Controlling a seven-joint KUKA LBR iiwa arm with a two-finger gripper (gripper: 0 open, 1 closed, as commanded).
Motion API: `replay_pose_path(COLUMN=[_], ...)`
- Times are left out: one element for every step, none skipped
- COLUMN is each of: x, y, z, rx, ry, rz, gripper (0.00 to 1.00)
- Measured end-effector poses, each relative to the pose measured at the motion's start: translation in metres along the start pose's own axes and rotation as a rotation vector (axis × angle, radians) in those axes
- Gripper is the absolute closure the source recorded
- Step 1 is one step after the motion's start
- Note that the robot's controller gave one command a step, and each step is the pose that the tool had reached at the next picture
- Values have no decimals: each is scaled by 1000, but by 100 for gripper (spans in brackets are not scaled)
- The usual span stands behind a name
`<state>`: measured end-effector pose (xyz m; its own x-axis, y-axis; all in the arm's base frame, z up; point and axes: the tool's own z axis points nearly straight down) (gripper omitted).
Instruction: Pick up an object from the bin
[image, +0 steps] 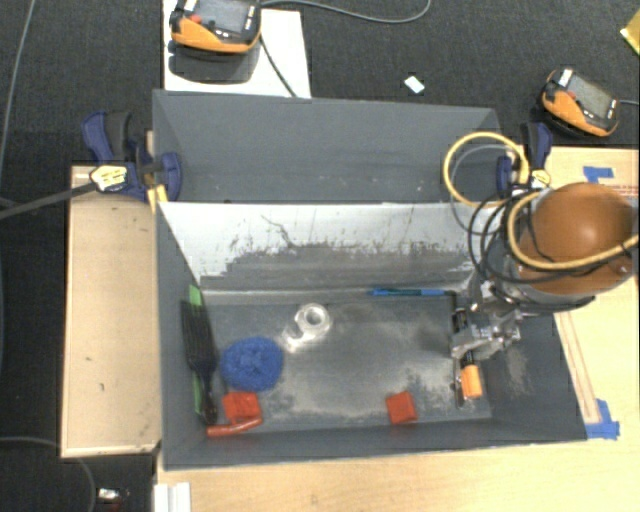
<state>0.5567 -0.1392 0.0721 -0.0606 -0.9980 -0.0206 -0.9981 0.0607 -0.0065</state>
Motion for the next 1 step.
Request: replay_pose_path(x=[0], y=[0], z=[0], rx=[0], ry=[0], rz=[1], gripper=[100])
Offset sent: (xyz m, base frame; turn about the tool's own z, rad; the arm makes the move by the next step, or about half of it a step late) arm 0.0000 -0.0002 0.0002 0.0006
